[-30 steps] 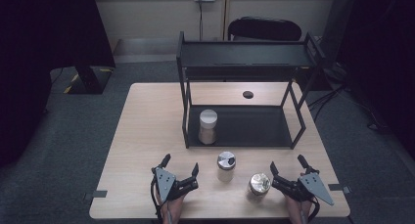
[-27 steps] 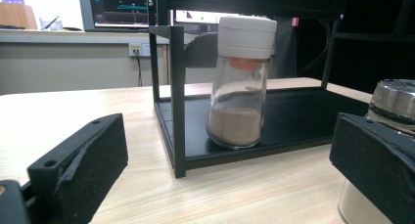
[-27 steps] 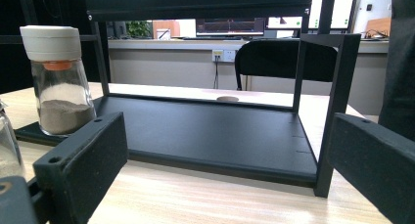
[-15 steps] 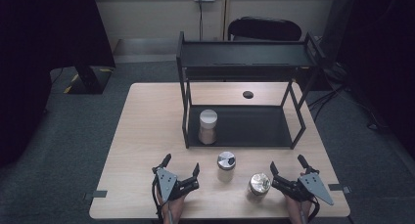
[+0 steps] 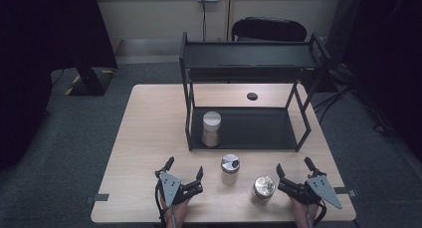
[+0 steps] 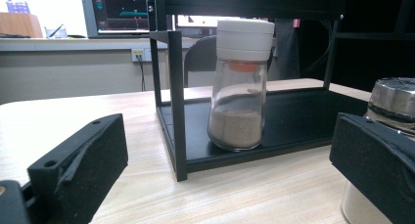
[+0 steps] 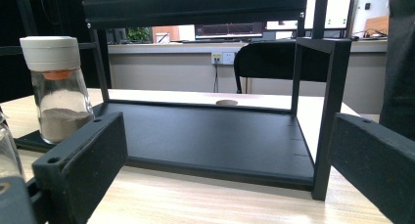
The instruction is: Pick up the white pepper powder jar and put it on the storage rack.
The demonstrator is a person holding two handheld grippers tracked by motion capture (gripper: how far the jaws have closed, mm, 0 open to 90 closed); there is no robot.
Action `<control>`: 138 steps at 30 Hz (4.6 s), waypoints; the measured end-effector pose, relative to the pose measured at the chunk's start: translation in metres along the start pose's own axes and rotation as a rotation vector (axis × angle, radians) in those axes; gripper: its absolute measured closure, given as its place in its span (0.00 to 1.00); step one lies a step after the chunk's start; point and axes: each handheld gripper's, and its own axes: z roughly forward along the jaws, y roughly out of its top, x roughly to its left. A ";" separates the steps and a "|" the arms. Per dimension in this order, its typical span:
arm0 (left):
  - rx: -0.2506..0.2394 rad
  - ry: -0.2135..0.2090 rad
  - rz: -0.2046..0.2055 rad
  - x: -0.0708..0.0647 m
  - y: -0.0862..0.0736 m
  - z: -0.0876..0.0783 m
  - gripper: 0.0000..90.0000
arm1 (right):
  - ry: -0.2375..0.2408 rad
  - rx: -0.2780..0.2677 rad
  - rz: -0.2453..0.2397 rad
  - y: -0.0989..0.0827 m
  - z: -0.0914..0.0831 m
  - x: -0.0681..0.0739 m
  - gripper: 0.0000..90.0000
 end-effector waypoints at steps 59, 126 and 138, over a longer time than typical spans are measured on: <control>-0.012 0.005 -0.001 -0.001 -0.002 -0.001 0.00 | 0.129 -0.063 0.012 0.079 -0.028 0.038 0.03; -0.013 0.003 0.001 -0.001 -0.002 -0.001 0.00 | 0.256 -0.037 -0.074 0.065 -0.009 0.144 0.06; -0.014 0.002 0.001 -0.001 -0.002 -0.001 0.00 | 0.229 -0.015 -0.077 0.058 -0.002 0.155 0.08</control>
